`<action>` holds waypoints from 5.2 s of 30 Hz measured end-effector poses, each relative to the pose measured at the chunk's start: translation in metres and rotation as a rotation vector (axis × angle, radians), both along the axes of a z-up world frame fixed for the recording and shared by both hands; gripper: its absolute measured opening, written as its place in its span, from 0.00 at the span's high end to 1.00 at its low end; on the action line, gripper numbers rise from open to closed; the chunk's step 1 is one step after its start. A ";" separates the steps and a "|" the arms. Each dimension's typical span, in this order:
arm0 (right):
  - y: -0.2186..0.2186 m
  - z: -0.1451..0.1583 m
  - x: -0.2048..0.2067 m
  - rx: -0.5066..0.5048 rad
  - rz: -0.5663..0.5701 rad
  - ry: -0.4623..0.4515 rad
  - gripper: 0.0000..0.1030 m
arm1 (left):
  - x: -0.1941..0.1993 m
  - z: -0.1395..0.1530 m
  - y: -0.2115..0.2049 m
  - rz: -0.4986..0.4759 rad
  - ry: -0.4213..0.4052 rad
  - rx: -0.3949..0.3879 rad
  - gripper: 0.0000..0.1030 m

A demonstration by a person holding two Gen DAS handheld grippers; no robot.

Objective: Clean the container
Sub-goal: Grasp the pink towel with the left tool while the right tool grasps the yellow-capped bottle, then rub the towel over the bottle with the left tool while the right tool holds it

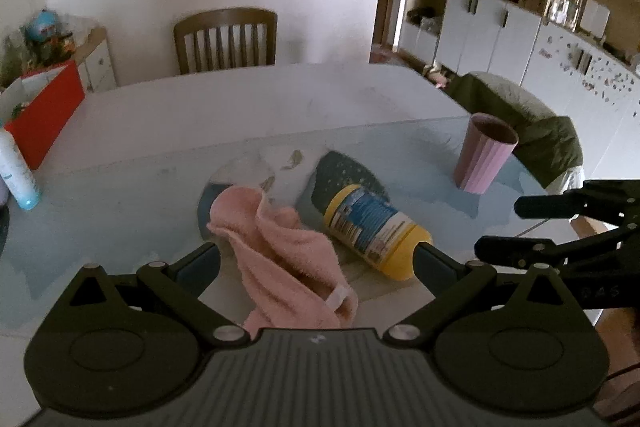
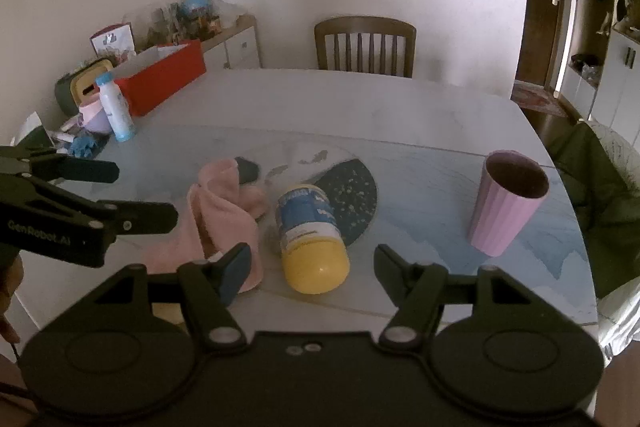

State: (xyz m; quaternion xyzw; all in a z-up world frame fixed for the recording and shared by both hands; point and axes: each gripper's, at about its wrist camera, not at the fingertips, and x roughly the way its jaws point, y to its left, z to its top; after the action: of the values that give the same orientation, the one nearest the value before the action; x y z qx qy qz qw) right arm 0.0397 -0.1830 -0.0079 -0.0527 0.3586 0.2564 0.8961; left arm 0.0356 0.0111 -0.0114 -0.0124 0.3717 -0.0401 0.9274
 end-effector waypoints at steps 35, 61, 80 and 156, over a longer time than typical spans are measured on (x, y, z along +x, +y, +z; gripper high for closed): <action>0.051 -0.077 0.055 -0.194 0.055 0.104 0.35 | 0.111 -0.109 0.007 -0.320 0.211 0.184 0.15; 0.071 -0.074 0.036 -0.174 0.217 0.078 0.40 | 0.070 -0.032 -0.009 -0.678 0.170 -0.066 0.80; 0.066 -0.076 0.038 -0.102 0.200 0.153 0.41 | 0.110 -0.055 0.031 -0.497 0.207 -0.083 0.81; 0.045 -0.081 0.062 -0.109 0.296 0.220 0.39 | 0.114 -0.092 0.057 -0.503 0.261 0.056 0.81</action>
State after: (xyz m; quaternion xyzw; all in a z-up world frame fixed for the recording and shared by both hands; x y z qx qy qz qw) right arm 0.1013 -0.1379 -0.0893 -0.1249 0.4559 0.3697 0.7999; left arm 0.1496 0.0677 -0.1029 0.1005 0.4802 -0.2567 0.8327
